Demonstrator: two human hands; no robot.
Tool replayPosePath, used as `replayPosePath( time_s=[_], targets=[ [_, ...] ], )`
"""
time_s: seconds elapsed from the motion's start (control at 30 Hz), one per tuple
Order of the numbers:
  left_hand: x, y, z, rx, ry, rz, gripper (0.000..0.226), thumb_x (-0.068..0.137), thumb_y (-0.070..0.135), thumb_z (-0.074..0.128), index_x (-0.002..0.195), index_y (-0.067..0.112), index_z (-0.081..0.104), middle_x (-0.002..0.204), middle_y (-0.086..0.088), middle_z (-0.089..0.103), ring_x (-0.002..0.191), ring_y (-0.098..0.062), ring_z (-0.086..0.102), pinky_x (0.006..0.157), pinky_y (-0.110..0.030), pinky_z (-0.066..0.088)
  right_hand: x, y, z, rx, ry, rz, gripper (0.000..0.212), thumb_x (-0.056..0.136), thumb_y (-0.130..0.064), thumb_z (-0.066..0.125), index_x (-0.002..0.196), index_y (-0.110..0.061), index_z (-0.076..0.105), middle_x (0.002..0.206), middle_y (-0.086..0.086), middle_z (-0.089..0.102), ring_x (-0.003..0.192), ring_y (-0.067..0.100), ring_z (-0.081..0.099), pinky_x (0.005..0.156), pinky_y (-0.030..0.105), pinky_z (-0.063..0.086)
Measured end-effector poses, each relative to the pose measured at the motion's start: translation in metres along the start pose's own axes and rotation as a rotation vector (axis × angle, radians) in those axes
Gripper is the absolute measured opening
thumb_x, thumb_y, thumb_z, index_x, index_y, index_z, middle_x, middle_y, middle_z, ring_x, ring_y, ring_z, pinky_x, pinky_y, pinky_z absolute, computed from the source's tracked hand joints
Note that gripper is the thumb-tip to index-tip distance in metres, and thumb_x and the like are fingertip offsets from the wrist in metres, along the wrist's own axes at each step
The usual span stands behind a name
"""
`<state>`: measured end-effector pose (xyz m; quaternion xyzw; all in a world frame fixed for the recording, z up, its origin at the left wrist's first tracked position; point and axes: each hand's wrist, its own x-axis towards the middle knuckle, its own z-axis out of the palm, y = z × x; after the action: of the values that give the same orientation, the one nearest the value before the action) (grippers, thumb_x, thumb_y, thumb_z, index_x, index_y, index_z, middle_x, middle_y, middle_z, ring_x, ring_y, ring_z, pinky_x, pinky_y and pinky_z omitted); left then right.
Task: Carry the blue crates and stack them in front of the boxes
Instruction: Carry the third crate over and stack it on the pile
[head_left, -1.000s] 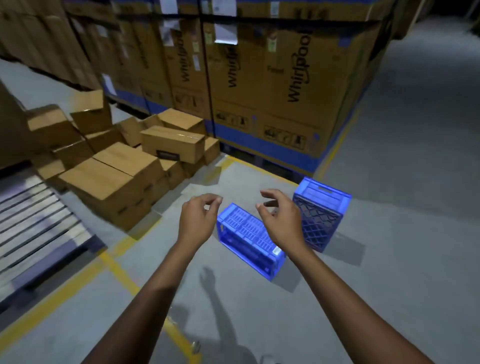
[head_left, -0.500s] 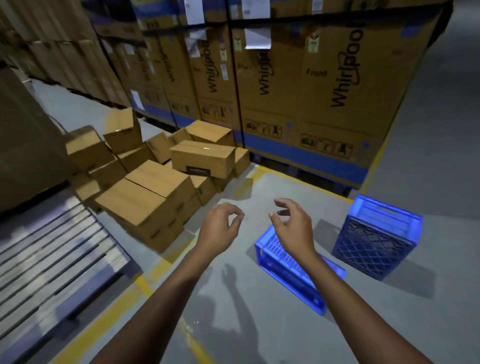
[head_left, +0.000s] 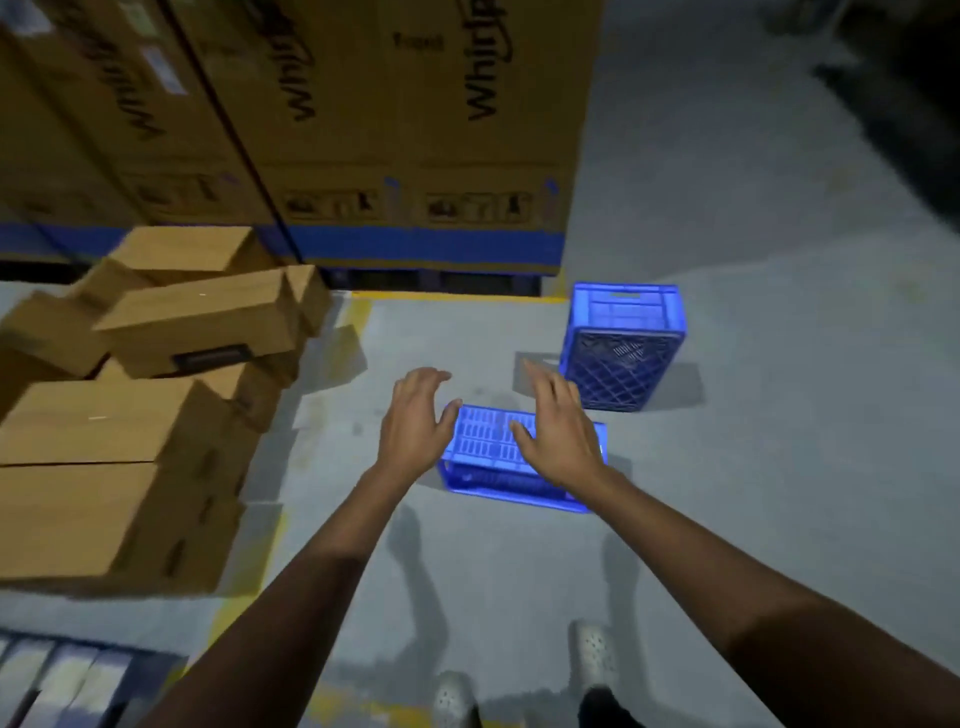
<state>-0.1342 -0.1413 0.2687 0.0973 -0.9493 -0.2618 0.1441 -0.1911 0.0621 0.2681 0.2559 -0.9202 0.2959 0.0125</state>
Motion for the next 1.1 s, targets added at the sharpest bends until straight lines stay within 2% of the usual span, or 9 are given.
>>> replayPosePath(
  time_s=[0.1, 0.23, 0.37, 0.47, 0.6, 0.77, 0.97, 1.1],
  targets=[
    [0.004, -0.02, 0.02, -0.033, -0.059, -0.031, 0.035, 0.092, 0.028, 0.058, 0.122, 0.012, 0.058, 0.125, -0.007, 0.056, 0.117, -0.028, 0.05, 0.095, -0.038, 0.042, -0.004, 0.015, 0.012, -0.065, -0.033, 0.06, 0.075, 0.087, -0.026, 0.066, 0.15, -0.012, 0.028, 0.143, 0.011, 0.04, 0.125, 0.031, 0.038, 0.095, 0.043, 0.045],
    [0.001, -0.044, 0.057, -0.014, -0.152, 0.009, 0.043, 0.092, 0.038, 0.046, 0.123, 0.012, 0.058, 0.124, -0.007, 0.056, 0.114, -0.029, 0.05, 0.088, -0.04, 0.049, 0.003, 0.045, 0.042, -0.121, -0.103, 0.118, 0.074, 0.086, -0.027, 0.067, 0.149, -0.012, 0.03, 0.144, 0.01, 0.039, 0.127, 0.032, 0.039, 0.096, 0.046, 0.046],
    [0.002, -0.083, 0.12, 0.052, -0.166, 0.034, 0.038, 0.092, 0.032, 0.053, 0.125, 0.013, 0.057, 0.126, -0.007, 0.056, 0.113, -0.03, 0.051, 0.083, -0.042, 0.053, 0.015, 0.092, 0.105, -0.146, -0.206, 0.142, 0.077, 0.087, -0.027, 0.064, 0.152, -0.017, 0.024, 0.153, 0.01, 0.03, 0.137, 0.031, 0.031, 0.109, 0.042, 0.036],
    [0.007, -0.115, 0.181, 0.1, -0.203, 0.044, 0.049, 0.088, 0.042, 0.042, 0.126, 0.014, 0.057, 0.13, -0.009, 0.053, 0.116, -0.032, 0.052, 0.082, -0.041, 0.054, 0.019, 0.139, 0.168, -0.192, -0.288, 0.182, 0.078, 0.089, -0.026, 0.06, 0.154, -0.019, 0.018, 0.159, 0.009, 0.019, 0.142, 0.03, 0.023, 0.112, 0.04, 0.031],
    [0.026, -0.159, 0.267, 0.159, -0.272, 0.053, 0.049, 0.092, 0.034, 0.057, 0.137, 0.015, 0.049, 0.145, -0.01, 0.041, 0.131, -0.031, 0.041, 0.092, -0.041, 0.048, 0.029, 0.205, 0.251, -0.281, -0.352, 0.185, 0.081, 0.091, -0.029, 0.059, 0.155, -0.019, 0.01, 0.162, 0.01, 0.009, 0.146, 0.031, 0.015, 0.112, 0.042, 0.031],
    [0.043, -0.219, 0.378, 0.256, -0.418, 0.083, 0.064, 0.094, 0.037, 0.056, 0.148, 0.013, 0.032, 0.157, -0.013, 0.022, 0.144, -0.029, 0.024, 0.106, -0.044, 0.038, 0.045, 0.281, 0.344, -0.393, -0.443, 0.209, 0.088, 0.09, -0.031, 0.059, 0.156, -0.021, 0.002, 0.163, 0.008, -0.003, 0.149, 0.03, 0.003, 0.112, 0.048, 0.031],
    [0.041, -0.28, 0.481, 0.34, -0.653, 0.063, 0.089, 0.089, 0.046, 0.06, 0.155, 0.015, 0.009, 0.162, -0.015, -0.004, 0.15, -0.027, 0.0, 0.119, -0.046, 0.02, 0.05, 0.331, 0.429, -0.523, -0.555, 0.179, 0.09, 0.089, -0.04, 0.059, 0.156, -0.021, 0.001, 0.162, 0.008, -0.013, 0.148, 0.035, -0.014, 0.117, 0.054, 0.01],
    [0.047, -0.293, 0.513, 0.409, -0.704, 0.061, 0.096, 0.089, 0.045, 0.061, 0.155, 0.018, -0.003, 0.161, -0.016, -0.011, 0.15, -0.03, -0.004, 0.119, -0.049, 0.017, 0.056, 0.361, 0.46, -0.541, -0.666, 0.191, 0.1, 0.087, -0.037, 0.062, 0.154, -0.024, -0.011, 0.161, 0.008, -0.022, 0.145, 0.037, -0.022, 0.115, 0.061, 0.003]
  ],
)
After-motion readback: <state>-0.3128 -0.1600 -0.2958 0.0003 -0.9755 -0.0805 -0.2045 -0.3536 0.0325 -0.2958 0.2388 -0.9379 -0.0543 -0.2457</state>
